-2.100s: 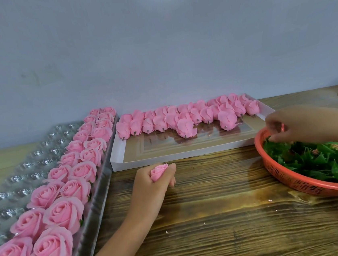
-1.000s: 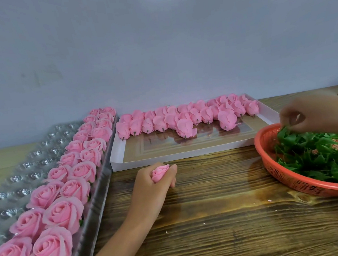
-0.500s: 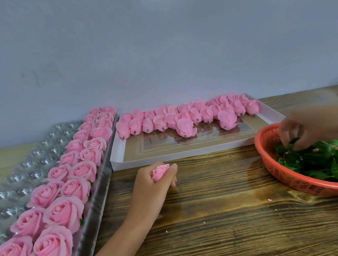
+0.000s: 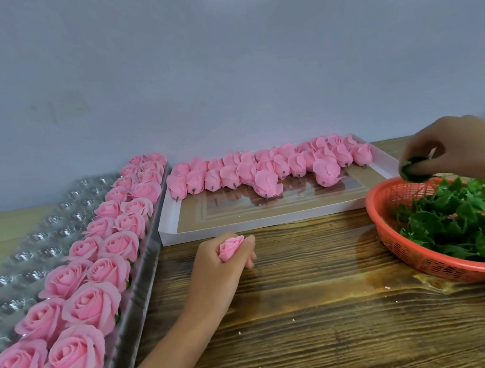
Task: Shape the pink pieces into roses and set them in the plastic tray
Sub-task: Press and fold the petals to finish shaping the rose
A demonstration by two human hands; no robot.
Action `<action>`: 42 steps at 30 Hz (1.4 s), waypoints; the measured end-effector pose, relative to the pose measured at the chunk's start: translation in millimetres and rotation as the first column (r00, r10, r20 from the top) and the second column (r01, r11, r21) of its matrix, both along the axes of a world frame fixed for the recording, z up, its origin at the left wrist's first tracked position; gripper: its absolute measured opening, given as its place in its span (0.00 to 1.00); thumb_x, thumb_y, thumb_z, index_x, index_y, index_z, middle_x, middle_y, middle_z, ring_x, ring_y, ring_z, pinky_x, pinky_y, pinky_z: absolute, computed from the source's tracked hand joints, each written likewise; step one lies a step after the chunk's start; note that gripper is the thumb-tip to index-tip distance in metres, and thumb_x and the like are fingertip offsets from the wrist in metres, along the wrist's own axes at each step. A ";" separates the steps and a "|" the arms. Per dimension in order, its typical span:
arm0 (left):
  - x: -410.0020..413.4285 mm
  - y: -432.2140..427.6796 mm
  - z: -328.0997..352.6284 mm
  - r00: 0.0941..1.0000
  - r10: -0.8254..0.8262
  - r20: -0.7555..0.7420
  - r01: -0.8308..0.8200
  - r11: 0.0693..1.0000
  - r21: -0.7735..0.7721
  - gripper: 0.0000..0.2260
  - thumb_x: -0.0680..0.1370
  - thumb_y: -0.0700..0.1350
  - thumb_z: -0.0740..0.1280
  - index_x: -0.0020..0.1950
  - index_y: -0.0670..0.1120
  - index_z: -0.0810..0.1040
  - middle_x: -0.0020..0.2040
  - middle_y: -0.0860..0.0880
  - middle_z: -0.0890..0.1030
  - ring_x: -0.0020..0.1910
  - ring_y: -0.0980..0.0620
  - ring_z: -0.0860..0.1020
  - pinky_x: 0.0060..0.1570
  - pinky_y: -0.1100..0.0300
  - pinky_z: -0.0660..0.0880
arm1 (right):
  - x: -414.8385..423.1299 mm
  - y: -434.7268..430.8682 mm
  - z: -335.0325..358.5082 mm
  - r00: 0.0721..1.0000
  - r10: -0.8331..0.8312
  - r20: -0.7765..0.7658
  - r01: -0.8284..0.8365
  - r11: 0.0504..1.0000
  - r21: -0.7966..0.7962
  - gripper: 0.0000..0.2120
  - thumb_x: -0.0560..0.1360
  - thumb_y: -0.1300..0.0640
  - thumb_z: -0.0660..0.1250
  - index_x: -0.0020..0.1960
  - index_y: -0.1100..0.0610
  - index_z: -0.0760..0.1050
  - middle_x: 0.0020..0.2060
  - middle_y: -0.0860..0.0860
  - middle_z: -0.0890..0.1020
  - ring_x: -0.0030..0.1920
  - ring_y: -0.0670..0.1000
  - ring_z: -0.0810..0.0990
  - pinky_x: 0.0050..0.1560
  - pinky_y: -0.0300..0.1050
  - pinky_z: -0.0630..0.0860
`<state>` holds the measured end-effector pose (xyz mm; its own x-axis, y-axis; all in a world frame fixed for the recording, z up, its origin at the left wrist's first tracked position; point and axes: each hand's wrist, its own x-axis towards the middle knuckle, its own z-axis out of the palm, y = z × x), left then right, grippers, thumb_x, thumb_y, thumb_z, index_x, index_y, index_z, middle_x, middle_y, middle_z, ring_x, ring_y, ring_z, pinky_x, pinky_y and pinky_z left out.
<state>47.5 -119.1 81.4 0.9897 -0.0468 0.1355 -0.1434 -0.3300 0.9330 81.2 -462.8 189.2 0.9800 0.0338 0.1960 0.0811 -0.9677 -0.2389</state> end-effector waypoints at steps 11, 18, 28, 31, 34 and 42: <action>-1.4 -1.0 0.1 0.994 0.068 0.082 -0.053 0.983 -0.178 0.19 0.78 0.48 0.63 0.26 0.51 0.75 0.34 0.48 0.79 0.37 0.54 0.78 0.41 0.72 0.71 | -36.8 97.9 0.1 0.923 0.384 -0.021 -0.262 0.667 0.698 0.03 0.71 0.52 0.72 0.44 0.50 0.82 0.37 0.51 0.85 0.31 0.40 0.76 0.30 0.29 0.70; -4.8 1.4 1.2 0.907 0.213 0.364 -0.108 0.951 -0.289 0.16 0.79 0.41 0.62 0.31 0.44 0.70 0.33 0.43 0.74 0.36 0.47 0.73 0.39 0.68 0.70 | -42.0 170.7 -75.5 0.807 0.546 -0.224 -0.171 0.580 0.797 0.05 0.78 0.65 0.67 0.47 0.55 0.77 0.30 0.44 0.81 0.28 0.38 0.75 0.26 0.32 0.67; -37.3 -33.7 5.4 0.611 -0.168 0.774 0.119 0.986 0.120 0.16 0.81 0.49 0.59 0.37 0.43 0.76 0.41 0.52 0.77 0.44 0.53 0.74 0.48 0.55 0.70 | -48.9 178.7 -81.6 0.814 0.537 -0.222 -0.174 0.590 0.789 0.06 0.78 0.67 0.63 0.48 0.61 0.79 0.40 0.56 0.83 0.39 0.49 0.81 0.41 0.50 0.79; -38.4 -35.1 6.3 0.635 -0.234 0.736 0.144 0.972 0.185 0.15 0.79 0.46 0.61 0.35 0.40 0.76 0.42 0.51 0.77 0.46 0.51 0.75 0.49 0.53 0.70 | -52.1 178.5 -78.4 0.799 0.567 -0.201 -0.224 0.591 0.775 0.07 0.78 0.68 0.62 0.51 0.64 0.79 0.49 0.64 0.82 0.48 0.65 0.81 0.54 0.61 0.77; -33.5 -33.1 6.3 0.741 -0.200 0.641 0.117 0.978 0.170 0.15 0.79 0.47 0.60 0.37 0.42 0.77 0.44 0.53 0.75 0.48 0.53 0.74 0.50 0.56 0.71 | -54.2 182.1 -78.9 0.758 0.603 -0.251 -0.196 0.577 0.793 0.21 0.79 0.66 0.59 0.39 0.46 0.82 0.36 0.46 0.84 0.38 0.46 0.81 0.42 0.41 0.80; -24.0 -27.3 6.4 0.910 -0.051 0.411 0.049 0.999 0.015 0.09 0.78 0.54 0.62 0.40 0.53 0.74 0.43 0.55 0.74 0.47 0.52 0.76 0.47 0.68 0.69 | -39.6 172.4 -89.3 0.670 0.664 -0.333 0.142 0.325 0.935 0.06 0.81 0.60 0.62 0.53 0.57 0.79 0.39 0.47 0.84 0.40 0.42 0.83 0.36 0.33 0.76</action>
<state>23.5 -146.4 87.8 0.8429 -0.0960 0.5295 -0.5302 -0.3167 0.7865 41.6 -290.4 100.0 0.8039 0.5298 -0.2703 -0.2575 -0.0996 -0.9611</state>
